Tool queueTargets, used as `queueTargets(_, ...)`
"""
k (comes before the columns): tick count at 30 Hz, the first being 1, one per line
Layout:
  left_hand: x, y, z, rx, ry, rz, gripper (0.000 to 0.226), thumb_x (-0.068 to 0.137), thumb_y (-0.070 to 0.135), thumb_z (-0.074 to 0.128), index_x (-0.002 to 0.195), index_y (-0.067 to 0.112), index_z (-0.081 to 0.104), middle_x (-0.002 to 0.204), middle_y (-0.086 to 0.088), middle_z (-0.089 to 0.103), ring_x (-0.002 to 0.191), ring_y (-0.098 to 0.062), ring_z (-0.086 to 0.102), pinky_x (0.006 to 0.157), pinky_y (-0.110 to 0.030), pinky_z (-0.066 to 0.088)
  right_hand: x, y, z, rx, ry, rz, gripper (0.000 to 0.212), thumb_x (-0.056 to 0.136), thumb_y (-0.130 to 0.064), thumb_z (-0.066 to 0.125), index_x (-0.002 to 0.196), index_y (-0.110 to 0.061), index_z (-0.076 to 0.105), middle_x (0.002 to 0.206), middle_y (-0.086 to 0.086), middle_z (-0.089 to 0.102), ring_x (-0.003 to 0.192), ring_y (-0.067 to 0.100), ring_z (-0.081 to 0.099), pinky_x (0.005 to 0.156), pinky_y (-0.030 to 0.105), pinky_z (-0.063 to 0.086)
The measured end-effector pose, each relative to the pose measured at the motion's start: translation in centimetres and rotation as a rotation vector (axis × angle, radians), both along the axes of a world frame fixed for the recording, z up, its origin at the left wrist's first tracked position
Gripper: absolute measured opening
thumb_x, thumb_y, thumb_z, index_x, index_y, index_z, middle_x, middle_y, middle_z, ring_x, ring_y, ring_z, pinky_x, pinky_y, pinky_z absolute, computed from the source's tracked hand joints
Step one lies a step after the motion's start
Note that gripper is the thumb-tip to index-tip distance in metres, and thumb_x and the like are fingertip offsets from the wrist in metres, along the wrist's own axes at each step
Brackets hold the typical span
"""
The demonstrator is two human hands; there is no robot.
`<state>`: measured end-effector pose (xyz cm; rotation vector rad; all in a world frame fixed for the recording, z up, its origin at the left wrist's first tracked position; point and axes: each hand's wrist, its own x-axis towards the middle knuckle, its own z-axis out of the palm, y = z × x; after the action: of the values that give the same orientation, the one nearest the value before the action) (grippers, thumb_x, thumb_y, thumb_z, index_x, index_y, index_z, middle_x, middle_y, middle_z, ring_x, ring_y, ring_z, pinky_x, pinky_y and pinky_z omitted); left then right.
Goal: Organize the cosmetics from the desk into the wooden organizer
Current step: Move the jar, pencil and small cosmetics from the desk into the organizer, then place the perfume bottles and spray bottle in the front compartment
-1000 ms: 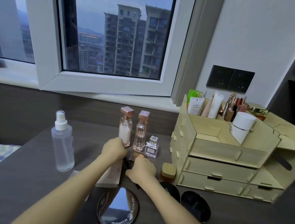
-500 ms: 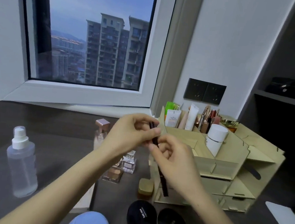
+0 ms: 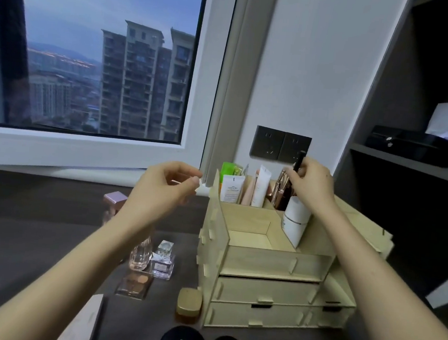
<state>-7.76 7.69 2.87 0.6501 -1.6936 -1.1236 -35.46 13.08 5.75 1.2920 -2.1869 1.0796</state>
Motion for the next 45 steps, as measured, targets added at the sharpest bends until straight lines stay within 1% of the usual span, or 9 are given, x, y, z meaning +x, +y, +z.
queueTargets(5, 0.1, -0.7, -0.8, 0.022, -0.013, 0.007, 0.012, 0.088, 0.012, 0.058, 0.087, 0.019, 0.068, 0.083, -0.010, 0.069, 0.072, -0.019, 0.059, 0.060, -0.020, 0.044, -0.7, -0.9, 0.2, 0.069, -0.060, 0.022, 0.036, 0.088, -0.017, 0.059, 0.120, -0.010, 0.044, 0.089, 0.010, 0.064, 0.083, 0.026, 0.058, 0.064, 0.030, 0.042)
queueTargets(7, 0.0, -1.0, -1.1, 0.023, -0.035, 0.010, 0.012, 0.088, 0.013, 0.058, 0.086, 0.020, 0.067, 0.079, -0.005, 0.068, 0.068, -0.015, 0.057, 0.058, -0.019, 0.042, -1.0, -1.2, -0.3, 0.167, -0.059, 0.017, 0.048, 0.087, -0.017, 0.062, 0.126, -0.015, 0.036, 0.094, 0.010, 0.066, 0.082, 0.025, 0.060, 0.054, 0.027, 0.039)
queueTargets(17, 2.2, -2.7, -2.7, 0.087, -0.040, 0.051, 0.012, 0.088, 0.006, 0.057, 0.087, 0.011, 0.068, 0.079, -0.010, 0.066, 0.068, -0.017, 0.057, 0.060, -0.022, 0.045, -0.6, -1.4, -2.1, 0.278, 0.406, -0.234, 0.025, 0.094, -0.021, 0.048, 0.111, -0.014, 0.064, 0.072, 0.004, 0.058, 0.065, 0.022, 0.052, 0.050, 0.025, 0.032)
queueTargets(20, 3.5, -3.0, -3.9, 0.088, -0.079, 0.081, 0.012, 0.087, 0.002, 0.057, 0.089, 0.006, 0.068, 0.080, -0.014, 0.065, 0.062, -0.013, 0.056, 0.051, -0.013, 0.044, 1.5, -0.7, -1.4, 0.210, 0.530, -0.299, 0.029, 0.094, -0.022, 0.046, 0.109, -0.009, 0.067, 0.089, 0.014, 0.068, 0.082, 0.031, 0.056, 0.070, 0.036, 0.041)
queueTargets(24, 4.7, -2.9, -5.0, 0.062, -0.174, 0.108, 0.017, 0.084, 0.001, 0.057, 0.080, 0.012, 0.068, 0.073, -0.002, 0.065, 0.049, 0.004, 0.053, 0.051, -0.008, 0.041, 7.1, 1.1, -2.0, -0.092, 0.555, -0.047, 0.028, 0.089, -0.019, 0.047, 0.097, -0.006, 0.070, 0.091, 0.014, 0.070, 0.086, 0.036, 0.059, 0.074, 0.040, 0.042)
queueTargets(27, 5.9, -2.5, -6.0, 0.055, -0.247, 0.139, 0.017, 0.083, 0.003, 0.058, 0.077, 0.015, 0.068, 0.079, -0.004, 0.066, 0.066, -0.008, 0.056, 0.065, -0.020, 0.044, 12.6, 3.2, -3.9, -0.136, 0.546, 0.259, 0.021, 0.086, -0.017, 0.053, 0.083, -0.008, 0.071, 0.080, 0.007, 0.070, 0.078, 0.028, 0.061, 0.071, 0.035, 0.044)
queueTargets(34, 9.5, -1.1, -9.6, 0.069, -0.419, 0.244, 0.022, 0.082, 0.006, 0.059, 0.068, 0.022, 0.064, 0.068, 0.004, 0.064, 0.069, -0.017, 0.058, 0.072, -0.032, 0.048, 20.3, 4.7, -12.1, 0.276, 0.078, 0.592, 0.017, 0.086, -0.023, 0.059, 0.096, -0.012, 0.069, 0.091, 0.003, 0.069, 0.085, 0.019, 0.060, 0.079, 0.036, 0.048)
queueTargets(39, 11.3, -1.2, -11.8, 0.089, -0.510, 0.371, 0.007, 0.082, 0.013, 0.061, 0.082, 0.018, 0.067, 0.085, -0.003, 0.069, 0.078, -0.022, 0.062, 0.079, -0.034, 0.052, 22.1, -0.4, -14.2, 0.307, -0.242, 0.489, 0.051, 0.085, -0.027, 0.064, 0.132, -0.012, 0.048, 0.126, 0.005, 0.059, 0.111, 0.020, 0.055, 0.099, 0.032, 0.041)
queueTargets(45, 9.8, -5.0, -11.4, 0.080, -0.460, 0.460, 0.039, 0.080, 0.019, 0.068, 0.116, 0.006, 0.059, 0.116, -0.009, 0.064, 0.101, -0.023, 0.061, 0.089, -0.033, 0.047, 21.2, -8.1, -12.6, 0.388, -0.340, 0.317, 0.077, 0.077, -0.032, 0.075, 0.137, -0.008, 0.034, 0.140, 0.010, 0.048, 0.129, 0.030, 0.044, 0.097, 0.038, 0.041)
